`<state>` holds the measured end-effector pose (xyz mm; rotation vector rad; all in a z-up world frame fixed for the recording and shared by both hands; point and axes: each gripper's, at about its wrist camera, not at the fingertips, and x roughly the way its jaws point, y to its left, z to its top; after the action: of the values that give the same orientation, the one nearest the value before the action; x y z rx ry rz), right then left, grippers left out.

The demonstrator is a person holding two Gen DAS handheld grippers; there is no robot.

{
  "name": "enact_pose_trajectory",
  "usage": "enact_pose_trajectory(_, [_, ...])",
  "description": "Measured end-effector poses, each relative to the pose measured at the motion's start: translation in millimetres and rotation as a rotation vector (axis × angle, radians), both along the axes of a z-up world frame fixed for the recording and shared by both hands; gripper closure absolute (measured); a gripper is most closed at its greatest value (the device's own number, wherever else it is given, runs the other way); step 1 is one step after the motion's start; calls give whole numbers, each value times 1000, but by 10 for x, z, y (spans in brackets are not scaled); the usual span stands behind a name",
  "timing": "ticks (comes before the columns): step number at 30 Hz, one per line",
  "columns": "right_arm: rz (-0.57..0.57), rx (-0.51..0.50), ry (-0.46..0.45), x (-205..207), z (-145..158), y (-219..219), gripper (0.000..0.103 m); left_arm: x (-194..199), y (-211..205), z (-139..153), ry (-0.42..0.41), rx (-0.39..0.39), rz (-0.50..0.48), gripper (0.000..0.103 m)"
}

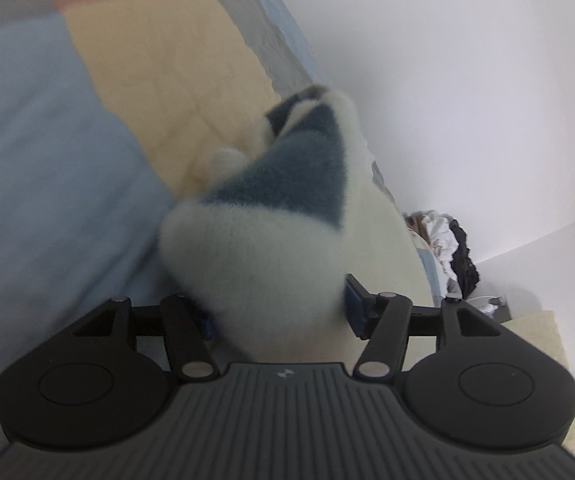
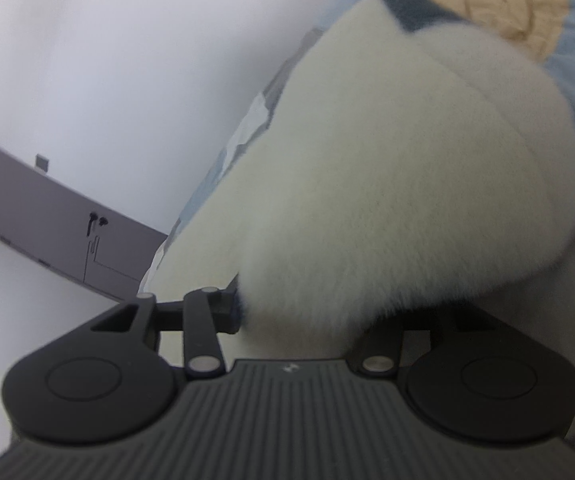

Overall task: Fold large clothes
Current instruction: 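Open both grippers and lay the rolled sweater on the bed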

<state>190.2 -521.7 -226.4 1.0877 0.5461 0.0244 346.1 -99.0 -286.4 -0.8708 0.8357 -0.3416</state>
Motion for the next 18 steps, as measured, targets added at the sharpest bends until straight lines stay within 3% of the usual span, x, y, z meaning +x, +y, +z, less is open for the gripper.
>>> enact_pose_trajectory(3, [-26,19,52,-85,100,-9,50,-199,57,216,-16,71,4,38])
enact_pose_trajectory(9, [17,-132,70,-401,616,107,50,-614,79,1036,-176,301,-4,38])
enact_pose_trajectory(14, [28,-245,-61,-775,1361,219,50,-994,-61,1925,-339,434,-65,38])
enact_pose_trajectory(18, [58,-351,-172,-1066,1998,414,50,-1424,-171,2517,-467,481,-167,38])
